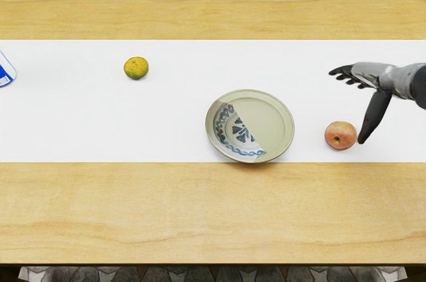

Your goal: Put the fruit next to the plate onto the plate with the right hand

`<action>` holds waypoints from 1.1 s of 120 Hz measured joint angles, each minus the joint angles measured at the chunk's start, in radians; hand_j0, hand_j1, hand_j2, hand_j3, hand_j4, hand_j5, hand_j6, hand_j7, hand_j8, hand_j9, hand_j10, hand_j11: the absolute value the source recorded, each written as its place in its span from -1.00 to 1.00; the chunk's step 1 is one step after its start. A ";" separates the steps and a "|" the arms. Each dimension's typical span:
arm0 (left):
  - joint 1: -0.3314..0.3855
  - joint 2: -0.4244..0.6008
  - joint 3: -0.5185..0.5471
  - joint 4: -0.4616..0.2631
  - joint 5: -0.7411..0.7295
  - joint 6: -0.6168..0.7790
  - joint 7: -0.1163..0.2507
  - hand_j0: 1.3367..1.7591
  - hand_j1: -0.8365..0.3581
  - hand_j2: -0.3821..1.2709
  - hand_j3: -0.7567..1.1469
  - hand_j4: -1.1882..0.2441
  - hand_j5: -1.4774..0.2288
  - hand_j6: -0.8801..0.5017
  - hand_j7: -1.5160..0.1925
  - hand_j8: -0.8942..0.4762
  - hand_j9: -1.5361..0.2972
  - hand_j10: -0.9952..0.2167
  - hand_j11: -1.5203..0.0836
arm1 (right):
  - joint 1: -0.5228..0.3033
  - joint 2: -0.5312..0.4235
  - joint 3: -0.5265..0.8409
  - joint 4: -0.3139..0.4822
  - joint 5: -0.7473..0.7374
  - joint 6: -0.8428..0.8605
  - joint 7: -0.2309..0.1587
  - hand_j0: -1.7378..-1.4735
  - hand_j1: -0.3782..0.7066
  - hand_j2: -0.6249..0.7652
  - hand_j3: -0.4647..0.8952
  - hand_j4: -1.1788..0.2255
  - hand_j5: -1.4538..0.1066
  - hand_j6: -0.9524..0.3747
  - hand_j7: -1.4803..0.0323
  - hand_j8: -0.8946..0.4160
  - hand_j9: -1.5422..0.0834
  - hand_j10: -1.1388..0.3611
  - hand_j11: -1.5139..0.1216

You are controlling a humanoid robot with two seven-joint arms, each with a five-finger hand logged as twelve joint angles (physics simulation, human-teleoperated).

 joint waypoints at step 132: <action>0.000 0.000 0.000 0.000 0.000 0.000 0.000 0.52 0.98 -0.54 -0.21 0.66 0.73 0.27 0.77 0.30 0.68 0.64 0.90 | 0.017 0.180 -0.223 -0.065 -0.017 -0.331 0.000 -0.40 -0.76 -0.12 -0.32 0.55 0.72 0.29 0.81 0.22 0.76 0.40 0.71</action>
